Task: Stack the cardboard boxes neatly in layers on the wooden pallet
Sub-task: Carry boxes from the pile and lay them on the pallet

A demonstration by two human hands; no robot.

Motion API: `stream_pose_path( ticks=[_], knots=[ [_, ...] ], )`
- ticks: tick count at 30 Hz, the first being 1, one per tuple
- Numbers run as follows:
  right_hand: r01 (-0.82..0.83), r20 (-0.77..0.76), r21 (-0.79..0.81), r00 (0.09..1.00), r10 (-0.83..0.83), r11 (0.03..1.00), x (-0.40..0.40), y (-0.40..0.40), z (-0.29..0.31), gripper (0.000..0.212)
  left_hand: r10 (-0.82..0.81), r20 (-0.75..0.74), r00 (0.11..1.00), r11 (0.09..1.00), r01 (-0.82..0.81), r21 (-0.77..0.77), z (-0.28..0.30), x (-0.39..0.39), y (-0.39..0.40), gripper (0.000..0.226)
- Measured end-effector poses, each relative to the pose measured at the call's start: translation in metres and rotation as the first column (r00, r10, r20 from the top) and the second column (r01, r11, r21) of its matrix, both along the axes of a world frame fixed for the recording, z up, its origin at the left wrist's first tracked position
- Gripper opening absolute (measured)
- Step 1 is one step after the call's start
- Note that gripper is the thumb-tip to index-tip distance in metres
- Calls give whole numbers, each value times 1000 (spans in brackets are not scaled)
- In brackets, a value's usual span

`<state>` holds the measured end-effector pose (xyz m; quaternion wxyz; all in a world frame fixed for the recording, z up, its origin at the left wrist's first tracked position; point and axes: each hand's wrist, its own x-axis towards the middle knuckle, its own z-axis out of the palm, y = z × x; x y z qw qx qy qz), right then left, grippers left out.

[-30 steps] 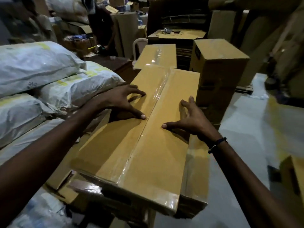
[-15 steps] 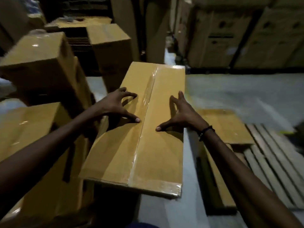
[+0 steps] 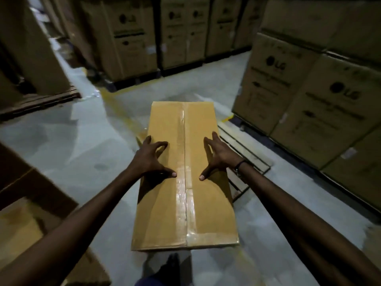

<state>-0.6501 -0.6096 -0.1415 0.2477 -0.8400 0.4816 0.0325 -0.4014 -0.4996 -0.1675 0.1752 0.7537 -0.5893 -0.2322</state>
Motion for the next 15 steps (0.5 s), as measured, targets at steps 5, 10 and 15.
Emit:
stream_pose_path(
  ticks=[5,10,15],
  knots=[
    [100,-10,-8,995,-100,995,-58,-62,2,161,-110,-36,993,991,108,-74,-18,-48,-88,157],
    [206,-39,-47,977,-208,977,-113,-128,3,162,-210,-90,973,974,201,-104,-21,-98,-171,151],
    [287,-46,-64,956,-290,956,-145,-187,-4,162,-253,-97,962,965,244,-100,-27,-134,-239,155]
  ],
)
